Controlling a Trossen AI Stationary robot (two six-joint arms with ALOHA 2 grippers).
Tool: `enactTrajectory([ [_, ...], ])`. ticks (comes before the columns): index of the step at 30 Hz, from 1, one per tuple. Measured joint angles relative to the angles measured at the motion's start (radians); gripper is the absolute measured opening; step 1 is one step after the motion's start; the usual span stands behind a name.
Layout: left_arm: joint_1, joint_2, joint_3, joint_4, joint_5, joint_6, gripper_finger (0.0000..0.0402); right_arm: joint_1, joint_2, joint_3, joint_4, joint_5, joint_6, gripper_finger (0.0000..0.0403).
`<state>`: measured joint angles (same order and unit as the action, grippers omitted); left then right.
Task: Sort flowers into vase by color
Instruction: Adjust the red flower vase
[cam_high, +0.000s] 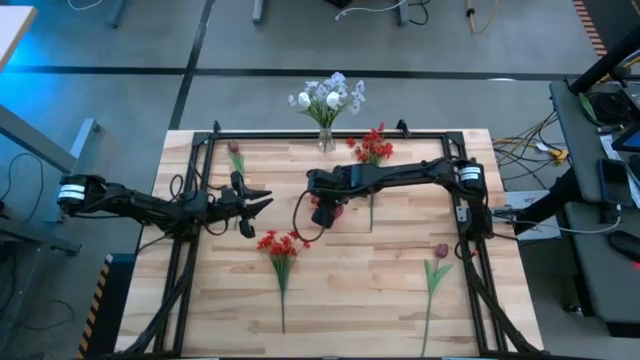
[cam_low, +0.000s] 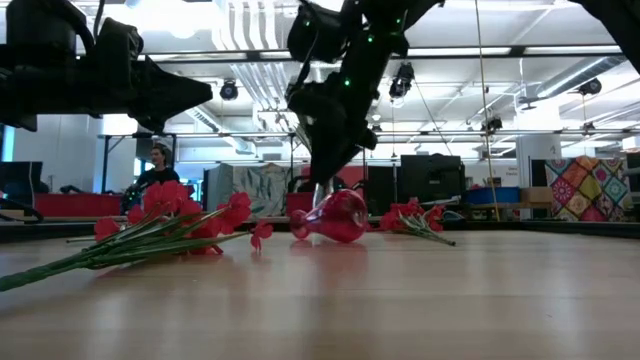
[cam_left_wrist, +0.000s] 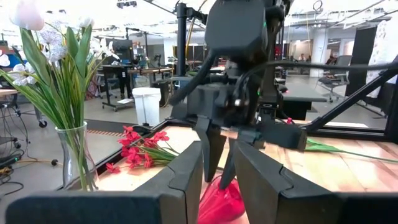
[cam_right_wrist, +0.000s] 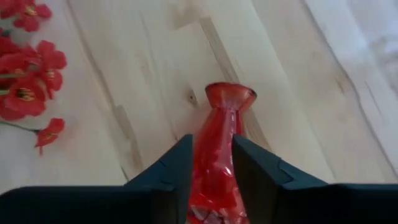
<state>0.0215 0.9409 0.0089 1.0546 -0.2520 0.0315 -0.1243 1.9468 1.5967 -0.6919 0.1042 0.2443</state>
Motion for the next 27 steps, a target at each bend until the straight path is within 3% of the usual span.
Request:
enactTrajectory([
  [8, 0.0, 0.0, 0.0, 0.0, 0.0, -0.008, 0.0078, -0.004, 0.003, 0.0, 0.033, 0.001, -0.062, 0.0202],
  [13, 0.0, 0.002, 0.001, -0.001, 0.0, -0.011, 0.0078, -0.02, 0.032, 0.0, 0.062, 0.002, -0.086, 0.024],
  [27, 0.0, 0.005, 0.001, 0.0, 0.0, -0.013, 0.0078, -0.096, 0.083, 0.001, 0.046, -0.049, -0.088, 0.0242],
])
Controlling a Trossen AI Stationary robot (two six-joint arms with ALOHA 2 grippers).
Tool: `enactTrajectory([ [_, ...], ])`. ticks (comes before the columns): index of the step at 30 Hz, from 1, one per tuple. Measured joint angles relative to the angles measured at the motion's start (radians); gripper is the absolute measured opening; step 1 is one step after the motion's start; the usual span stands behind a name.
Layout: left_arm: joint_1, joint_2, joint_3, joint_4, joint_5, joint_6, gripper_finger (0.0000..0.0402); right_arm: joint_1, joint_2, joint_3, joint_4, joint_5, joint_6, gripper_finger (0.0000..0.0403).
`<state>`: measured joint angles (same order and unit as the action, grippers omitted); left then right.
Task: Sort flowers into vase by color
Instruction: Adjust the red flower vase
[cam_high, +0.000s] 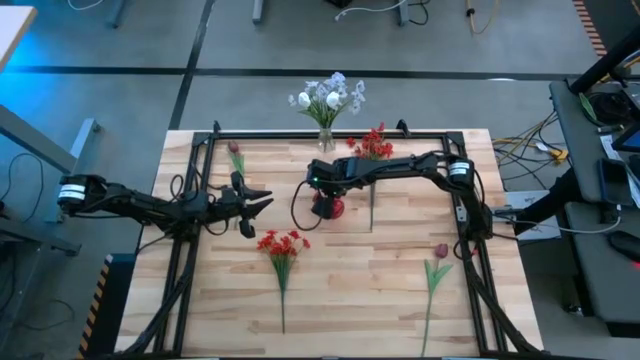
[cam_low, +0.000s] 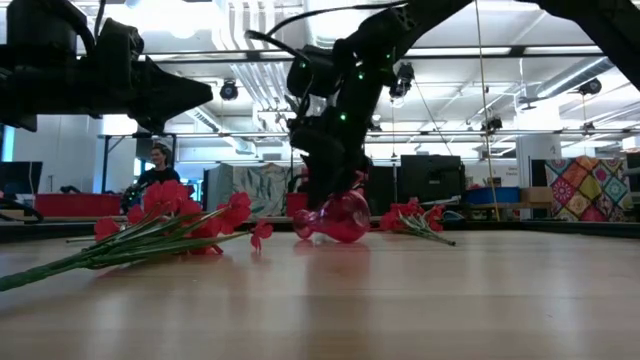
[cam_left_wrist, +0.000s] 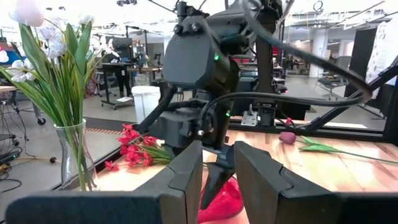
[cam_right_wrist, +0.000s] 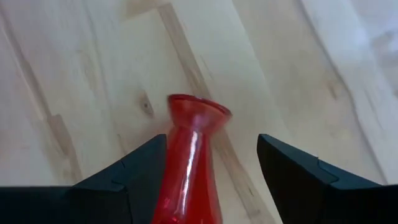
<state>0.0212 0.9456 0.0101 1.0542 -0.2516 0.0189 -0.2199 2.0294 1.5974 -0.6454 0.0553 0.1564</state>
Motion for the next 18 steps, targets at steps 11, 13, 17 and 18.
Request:
enactTrajectory([
  [11, 0.0, 0.001, 0.0, 0.0, 0.0, -0.002, 0.0078, -0.019, 0.044, 0.0, -0.001, -0.059, 0.08, 0.0244],
  [13, 0.0, 0.001, 0.0, -0.001, 0.0, -0.002, 0.0078, -0.022, 0.056, 0.0, -0.002, -0.06, 0.101, 0.0244],
  [17, 0.0, 0.002, 0.0, -0.001, 0.0, -0.002, 0.0078, -0.031, 0.081, 0.0, -0.002, -0.059, 0.14, 0.0235],
  [18, 0.0, 0.002, 0.0, -0.001, 0.0, -0.002, 0.0078, -0.035, 0.083, 0.0, -0.003, -0.06, 0.14, 0.0231],
])
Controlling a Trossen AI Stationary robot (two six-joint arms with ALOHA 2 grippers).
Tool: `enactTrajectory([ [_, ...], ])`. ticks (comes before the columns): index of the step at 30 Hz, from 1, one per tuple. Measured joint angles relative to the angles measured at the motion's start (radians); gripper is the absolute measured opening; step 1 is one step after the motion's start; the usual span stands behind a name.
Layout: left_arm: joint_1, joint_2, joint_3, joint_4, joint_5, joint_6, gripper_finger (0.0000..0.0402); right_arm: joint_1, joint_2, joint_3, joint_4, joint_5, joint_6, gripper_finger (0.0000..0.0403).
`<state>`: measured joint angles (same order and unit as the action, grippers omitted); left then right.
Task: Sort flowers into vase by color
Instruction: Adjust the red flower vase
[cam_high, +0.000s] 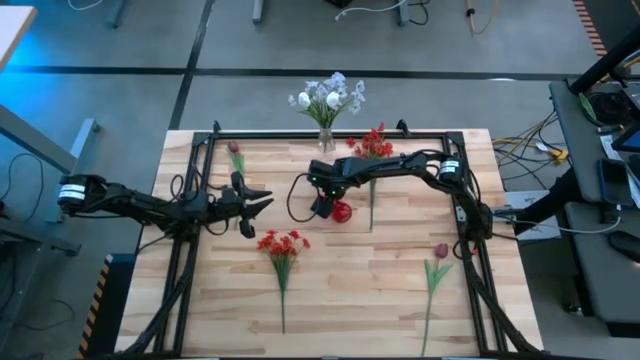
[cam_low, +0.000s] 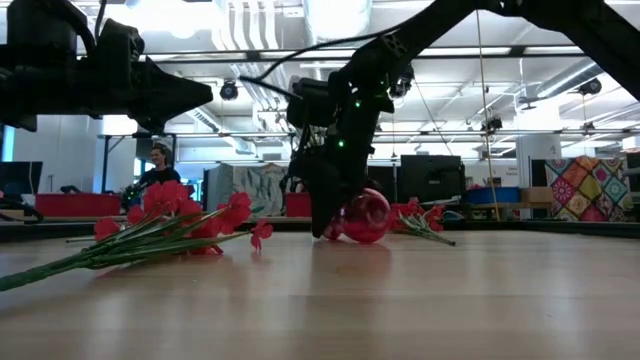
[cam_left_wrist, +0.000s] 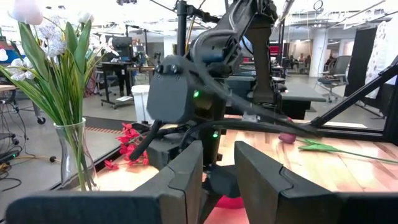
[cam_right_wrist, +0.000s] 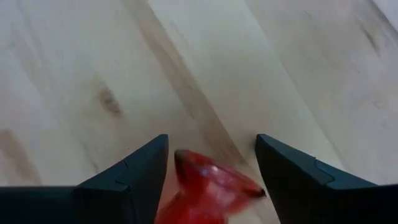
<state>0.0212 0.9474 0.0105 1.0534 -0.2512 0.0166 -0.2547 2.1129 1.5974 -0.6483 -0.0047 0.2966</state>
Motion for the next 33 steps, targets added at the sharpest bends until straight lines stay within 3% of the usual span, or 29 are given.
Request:
enactTrajectory([
  [24, 0.0, 0.0, 0.0, -0.003, 0.0, 0.0, 0.0078, 0.002, -0.025, -0.001, 0.066, 0.005, -0.127, 0.0022],
  [29, 0.0, 0.0, 0.0, -0.004, 0.0, 0.0, 0.0078, 0.002, -0.078, -0.001, 0.055, 0.008, -0.16, 0.0016],
  [33, 0.0, 0.0, 0.0, -0.008, 0.0, -0.003, 0.0078, -0.003, -0.162, -0.001, -0.033, 0.028, -0.186, 0.0043],
])
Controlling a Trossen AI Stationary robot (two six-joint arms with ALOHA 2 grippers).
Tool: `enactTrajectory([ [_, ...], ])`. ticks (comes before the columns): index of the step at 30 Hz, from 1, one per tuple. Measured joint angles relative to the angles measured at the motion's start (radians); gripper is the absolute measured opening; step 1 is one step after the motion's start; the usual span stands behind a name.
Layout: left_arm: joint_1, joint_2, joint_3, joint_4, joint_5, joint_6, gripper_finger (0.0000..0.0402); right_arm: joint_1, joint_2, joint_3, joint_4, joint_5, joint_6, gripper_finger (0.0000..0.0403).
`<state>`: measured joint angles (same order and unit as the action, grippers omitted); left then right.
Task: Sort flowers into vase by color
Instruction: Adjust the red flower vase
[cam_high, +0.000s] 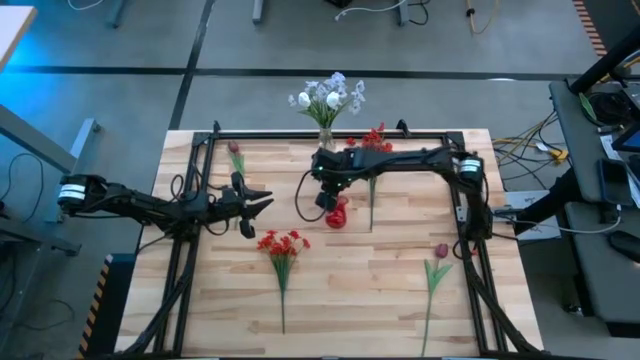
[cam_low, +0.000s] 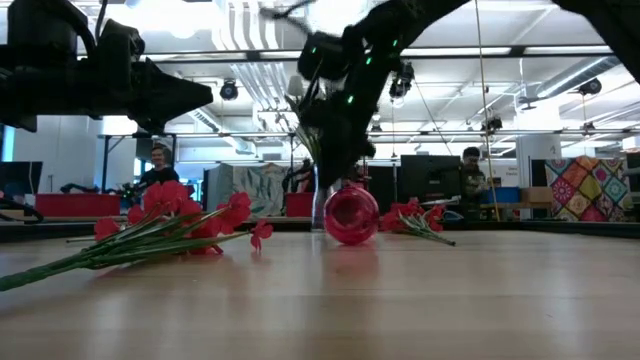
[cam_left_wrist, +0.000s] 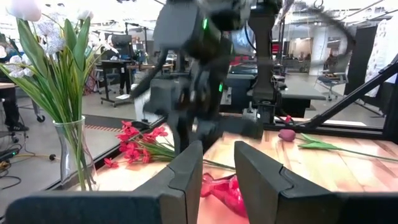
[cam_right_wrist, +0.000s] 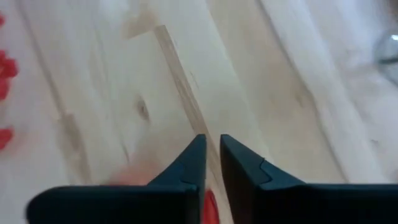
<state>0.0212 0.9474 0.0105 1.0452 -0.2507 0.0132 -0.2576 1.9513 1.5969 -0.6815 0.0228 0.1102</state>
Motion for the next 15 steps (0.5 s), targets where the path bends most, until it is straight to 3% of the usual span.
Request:
enactTrajectory([
  [8, 0.0, 0.001, 0.0, -0.001, 0.009, -0.005, 0.0078, -0.076, -0.07, -0.018, -0.156, -0.201, -0.098, 0.0125],
  [15, 0.0, 0.001, 0.0, -0.01, 0.01, -0.008, 0.0078, -0.138, -0.066, -0.126, -0.131, -0.262, -0.133, 0.016],
])
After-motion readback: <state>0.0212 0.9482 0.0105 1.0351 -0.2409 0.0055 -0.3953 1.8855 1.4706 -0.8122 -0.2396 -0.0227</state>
